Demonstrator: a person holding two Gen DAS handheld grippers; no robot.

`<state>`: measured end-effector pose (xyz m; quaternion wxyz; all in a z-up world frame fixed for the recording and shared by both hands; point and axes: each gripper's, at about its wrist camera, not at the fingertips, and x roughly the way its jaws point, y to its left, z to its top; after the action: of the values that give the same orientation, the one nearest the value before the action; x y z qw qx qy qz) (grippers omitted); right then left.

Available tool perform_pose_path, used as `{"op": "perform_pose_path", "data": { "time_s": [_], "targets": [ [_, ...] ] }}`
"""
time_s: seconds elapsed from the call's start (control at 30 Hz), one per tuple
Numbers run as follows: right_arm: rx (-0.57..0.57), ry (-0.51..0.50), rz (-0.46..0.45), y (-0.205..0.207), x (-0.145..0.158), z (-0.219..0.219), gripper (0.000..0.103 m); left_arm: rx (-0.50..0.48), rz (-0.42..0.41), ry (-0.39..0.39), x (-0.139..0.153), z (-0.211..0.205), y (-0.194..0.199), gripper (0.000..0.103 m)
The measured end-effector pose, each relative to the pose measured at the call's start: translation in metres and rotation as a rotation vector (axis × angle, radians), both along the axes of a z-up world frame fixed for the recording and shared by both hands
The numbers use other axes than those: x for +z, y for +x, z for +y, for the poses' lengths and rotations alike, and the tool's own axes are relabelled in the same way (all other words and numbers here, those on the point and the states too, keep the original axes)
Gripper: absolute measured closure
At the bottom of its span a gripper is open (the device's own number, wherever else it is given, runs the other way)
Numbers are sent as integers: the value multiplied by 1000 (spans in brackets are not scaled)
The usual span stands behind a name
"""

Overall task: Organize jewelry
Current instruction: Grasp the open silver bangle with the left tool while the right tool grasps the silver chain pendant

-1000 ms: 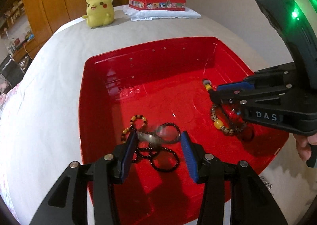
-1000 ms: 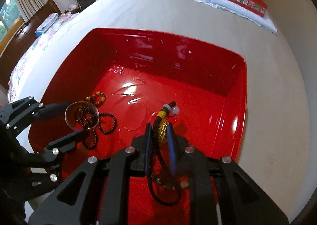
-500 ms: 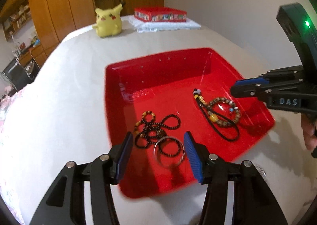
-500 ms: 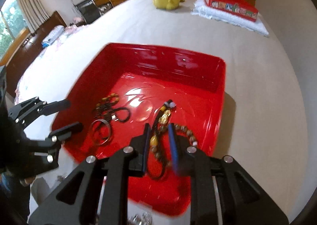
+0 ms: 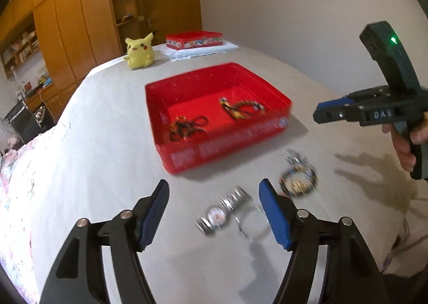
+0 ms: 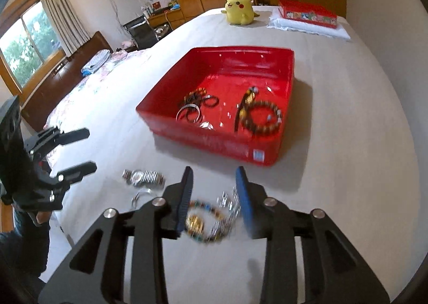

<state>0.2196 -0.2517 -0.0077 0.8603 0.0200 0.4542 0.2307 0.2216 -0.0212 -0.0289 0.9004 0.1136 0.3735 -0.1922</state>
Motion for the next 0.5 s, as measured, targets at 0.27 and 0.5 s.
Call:
{"op": "perform_pose_path", "data": {
  "time_s": [0.27,0.5],
  "targets": [
    [-24,26,24,-47,-27,-4,61,-12,51,-23,-35,-18,-40,31],
    [-41,37,36,-61,-45,-8,59,25,103,-5,-65,-29,-37,31]
  ]
}}
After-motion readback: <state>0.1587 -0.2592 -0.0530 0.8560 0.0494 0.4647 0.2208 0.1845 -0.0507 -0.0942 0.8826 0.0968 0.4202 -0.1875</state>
